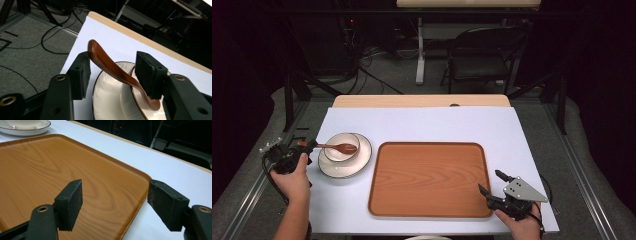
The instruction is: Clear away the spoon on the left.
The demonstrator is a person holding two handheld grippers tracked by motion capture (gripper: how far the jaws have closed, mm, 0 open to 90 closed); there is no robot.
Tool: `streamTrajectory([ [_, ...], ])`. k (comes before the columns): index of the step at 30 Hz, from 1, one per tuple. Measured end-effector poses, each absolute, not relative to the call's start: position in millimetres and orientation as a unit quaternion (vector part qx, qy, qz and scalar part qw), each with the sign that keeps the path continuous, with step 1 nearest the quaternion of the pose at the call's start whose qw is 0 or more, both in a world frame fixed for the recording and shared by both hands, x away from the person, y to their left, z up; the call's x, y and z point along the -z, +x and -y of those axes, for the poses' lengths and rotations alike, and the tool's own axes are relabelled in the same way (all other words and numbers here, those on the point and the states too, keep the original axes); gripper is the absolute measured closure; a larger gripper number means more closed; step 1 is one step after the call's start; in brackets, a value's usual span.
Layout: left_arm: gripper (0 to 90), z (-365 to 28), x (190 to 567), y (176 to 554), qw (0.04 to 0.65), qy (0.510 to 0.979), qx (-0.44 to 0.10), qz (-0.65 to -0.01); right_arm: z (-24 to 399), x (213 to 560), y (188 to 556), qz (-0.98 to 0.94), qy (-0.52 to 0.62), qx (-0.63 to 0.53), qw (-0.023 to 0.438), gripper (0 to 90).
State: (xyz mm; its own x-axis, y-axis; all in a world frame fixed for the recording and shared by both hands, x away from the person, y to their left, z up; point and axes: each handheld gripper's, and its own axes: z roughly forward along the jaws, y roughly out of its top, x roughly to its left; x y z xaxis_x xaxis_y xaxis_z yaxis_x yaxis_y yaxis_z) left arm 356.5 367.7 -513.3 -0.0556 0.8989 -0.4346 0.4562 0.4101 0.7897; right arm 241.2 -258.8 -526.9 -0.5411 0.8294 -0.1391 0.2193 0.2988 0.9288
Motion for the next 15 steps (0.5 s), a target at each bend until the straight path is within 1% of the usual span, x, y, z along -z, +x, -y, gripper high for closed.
streamTrajectory([
  [2,50.0,-366.9,513.7,357.6,0.479,0.492,-0.232,-0.689,258.9,526.8,240.9,-0.739,0.355,-0.474,0.321,28.0],
  [3,54.5,-366.6,513.8,357.9,0.477,0.492,-0.234,-0.690,258.8,526.8,240.8,-0.739,0.355,-0.475,0.321,28.1],
  [4,54.5,-366.3,514.0,358.1,0.475,0.490,-0.237,-0.691,258.8,526.8,240.8,-0.739,0.355,-0.475,0.321,28.1],
  [7,61.7,-365.8,515.8,358.4,0.478,0.478,-0.245,-0.695,258.9,526.8,240.9,-0.740,0.354,-0.474,0.320,28.1],
  [9,64.8,-366.3,516.8,358.3,0.483,0.473,-0.245,-0.695,258.8,526.8,240.7,-0.739,0.354,-0.475,0.320,28.1],
  [12,68.3,-367.2,517.8,357.9,0.488,0.471,-0.244,-0.694,259.0,527.0,240.9,-0.740,0.355,-0.474,0.320,28.1],
  [15,70.0,-367.8,516.7,357.0,0.492,0.472,-0.238,-0.692,258.9,526.8,240.9,-0.740,0.353,-0.474,0.321,28.2],
])
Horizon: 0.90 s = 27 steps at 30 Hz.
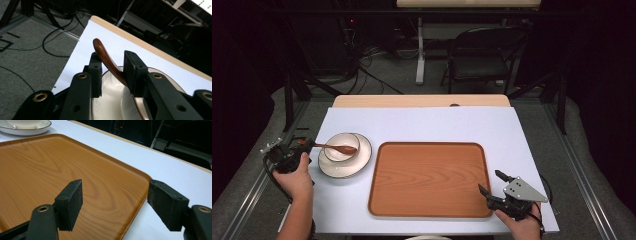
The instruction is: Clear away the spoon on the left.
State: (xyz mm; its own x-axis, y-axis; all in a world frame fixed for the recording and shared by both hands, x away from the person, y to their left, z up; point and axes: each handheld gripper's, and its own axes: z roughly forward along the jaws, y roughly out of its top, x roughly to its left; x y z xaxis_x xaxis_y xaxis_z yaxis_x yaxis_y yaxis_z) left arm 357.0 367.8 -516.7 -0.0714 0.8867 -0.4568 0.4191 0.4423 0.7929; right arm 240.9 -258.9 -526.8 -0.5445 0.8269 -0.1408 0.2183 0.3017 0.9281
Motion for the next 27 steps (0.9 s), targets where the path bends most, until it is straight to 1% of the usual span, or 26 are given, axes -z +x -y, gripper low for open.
streamTrajectory([
  [14,77.5,-357.9,497.7,352.9,0.509,0.483,-0.253,-0.666,258.8,526.7,240.7,-0.740,0.353,-0.474,0.322,28.3],
  [18,78.7,-350.2,488.6,351.2,0.503,0.501,-0.267,-0.652,258.6,526.7,240.6,-0.740,0.352,-0.474,0.322,28.3],
  [20,79.2,-348.1,487.0,351.1,0.503,0.502,-0.272,-0.649,258.6,526.7,240.7,-0.740,0.352,-0.474,0.322,28.3],
  [24,79.7,-337.6,478.4,349.7,0.487,0.525,-0.291,-0.634,258.7,526.7,240.7,-0.740,0.351,-0.474,0.323,28.4],
  [27,80.1,-332.2,475.1,348.8,0.481,0.531,-0.301,-0.630,258.7,526.7,240.8,-0.740,0.352,-0.474,0.322,28.4],
])
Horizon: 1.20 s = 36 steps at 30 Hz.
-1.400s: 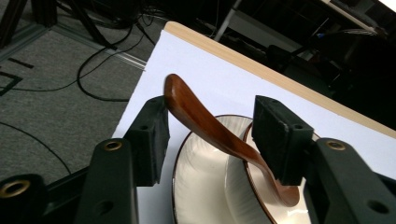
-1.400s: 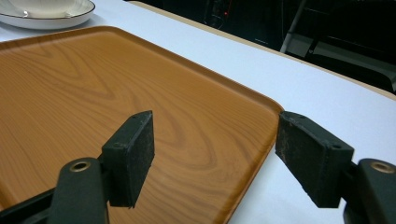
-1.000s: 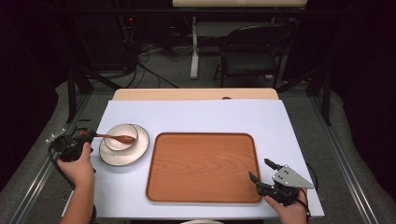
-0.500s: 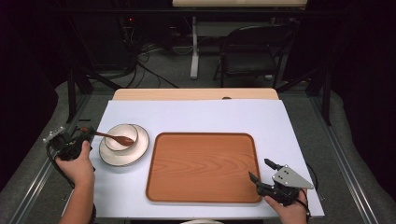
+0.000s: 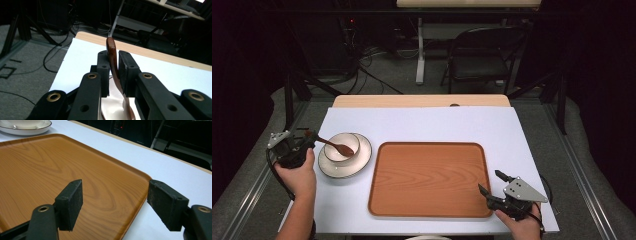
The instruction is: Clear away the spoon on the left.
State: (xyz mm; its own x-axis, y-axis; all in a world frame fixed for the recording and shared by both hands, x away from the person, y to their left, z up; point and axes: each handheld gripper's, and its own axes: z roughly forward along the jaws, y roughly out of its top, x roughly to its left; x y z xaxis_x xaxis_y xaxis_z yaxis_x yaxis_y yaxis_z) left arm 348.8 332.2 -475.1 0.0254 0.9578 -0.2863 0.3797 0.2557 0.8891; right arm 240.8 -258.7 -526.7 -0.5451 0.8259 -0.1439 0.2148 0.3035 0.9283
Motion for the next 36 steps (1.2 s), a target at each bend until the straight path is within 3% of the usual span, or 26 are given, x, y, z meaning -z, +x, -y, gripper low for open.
streamTrajectory([
  [21,84.2,-281.3,436.1,347.5,0.394,0.641,-0.388,-0.532,259.0,526.5,240.6,-0.741,0.351,-0.475,0.320,28.6],
  [36,84.2,-280.6,415.8,346.2,0.389,0.652,-0.384,-0.526,258.6,526.6,240.8,-0.740,0.353,-0.475,0.319,28.6],
])
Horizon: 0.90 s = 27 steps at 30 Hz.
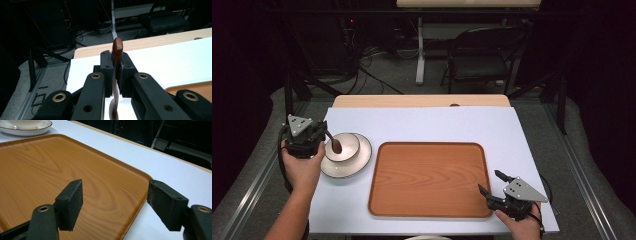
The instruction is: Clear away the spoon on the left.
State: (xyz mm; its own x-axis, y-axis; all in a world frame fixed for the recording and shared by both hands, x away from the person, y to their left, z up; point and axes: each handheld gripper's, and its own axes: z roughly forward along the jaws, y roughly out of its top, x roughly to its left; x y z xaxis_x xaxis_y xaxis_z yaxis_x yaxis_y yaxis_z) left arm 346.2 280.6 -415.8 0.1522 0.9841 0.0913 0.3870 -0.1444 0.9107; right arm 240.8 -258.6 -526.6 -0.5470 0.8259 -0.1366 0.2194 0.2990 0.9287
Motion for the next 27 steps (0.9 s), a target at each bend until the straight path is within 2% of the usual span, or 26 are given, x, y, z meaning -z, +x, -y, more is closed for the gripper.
streamTrajectory([
  [18,84.3,-272.7,370.3,337.3,0.404,0.672,-0.363,-0.503,259.0,526.5,240.6,-0.740,0.353,-0.475,0.320,28.6],
  [27,84.2,-264.2,360.4,332.8,0.418,0.694,-0.325,-0.488,258.5,526.5,240.6,-0.740,0.352,-0.474,0.322,28.7],
])
